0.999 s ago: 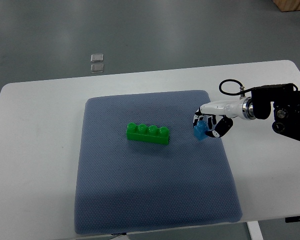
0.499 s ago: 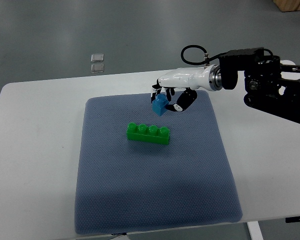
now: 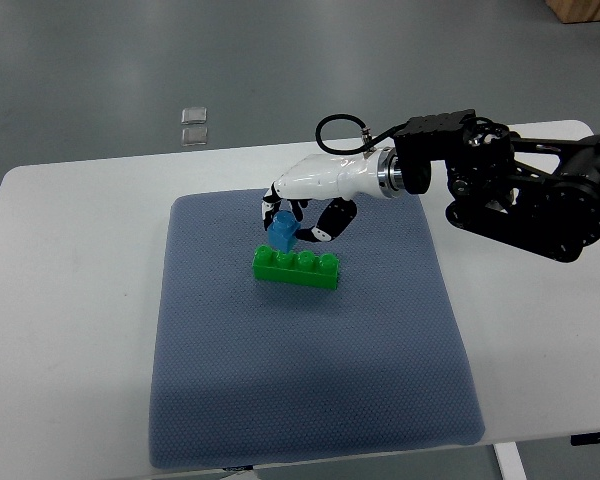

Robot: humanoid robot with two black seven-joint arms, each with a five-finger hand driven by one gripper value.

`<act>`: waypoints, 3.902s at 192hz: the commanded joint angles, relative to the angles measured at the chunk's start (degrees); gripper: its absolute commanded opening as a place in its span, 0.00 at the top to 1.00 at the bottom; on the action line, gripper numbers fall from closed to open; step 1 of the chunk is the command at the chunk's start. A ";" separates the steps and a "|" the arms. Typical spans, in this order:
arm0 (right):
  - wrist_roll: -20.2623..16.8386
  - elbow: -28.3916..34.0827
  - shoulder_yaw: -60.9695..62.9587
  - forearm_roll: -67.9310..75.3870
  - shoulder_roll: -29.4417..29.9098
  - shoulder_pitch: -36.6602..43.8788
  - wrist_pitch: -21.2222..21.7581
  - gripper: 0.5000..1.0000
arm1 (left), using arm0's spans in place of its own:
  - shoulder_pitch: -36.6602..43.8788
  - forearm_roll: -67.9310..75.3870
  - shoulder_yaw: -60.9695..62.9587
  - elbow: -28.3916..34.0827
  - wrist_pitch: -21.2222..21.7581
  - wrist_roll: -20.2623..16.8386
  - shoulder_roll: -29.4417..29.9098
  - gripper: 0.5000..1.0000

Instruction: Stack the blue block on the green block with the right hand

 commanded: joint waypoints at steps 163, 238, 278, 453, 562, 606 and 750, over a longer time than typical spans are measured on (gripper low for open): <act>5.91 -8.26 -2.89 -3.07 3.01 -2.12 -1.07 1.00 | -0.01 0.00 0.00 0.05 0.00 0.00 0.00 0.00; 6.35 -9.40 -4.73 -3.51 3.01 -2.12 -1.42 1.00 | -0.01 0.00 0.00 -0.04 0.00 0.00 0.00 0.00; 6.26 -10.54 -4.91 -3.51 3.54 -2.12 -1.60 1.00 | -0.01 0.00 0.00 0.05 0.00 0.00 0.00 0.00; 5.73 -12.65 -4.91 -3.51 6.00 -4.14 -2.56 0.97 | -0.01 0.00 0.00 -0.04 0.00 0.00 0.00 0.00; 5.29 -10.90 -4.21 -2.72 4.77 -2.03 0.34 0.43 | -0.01 0.00 0.00 -0.04 0.00 0.00 0.00 0.00; 5.29 -10.54 -4.21 -2.46 3.63 -0.45 0.42 0.43 | -0.01 0.00 0.00 0.05 0.00 0.00 0.00 0.00; -10.88 -22.15 17.24 56.17 -3.67 -14.07 -14.52 0.37 | -0.01 0.00 0.00 -0.04 0.00 0.00 0.00 0.00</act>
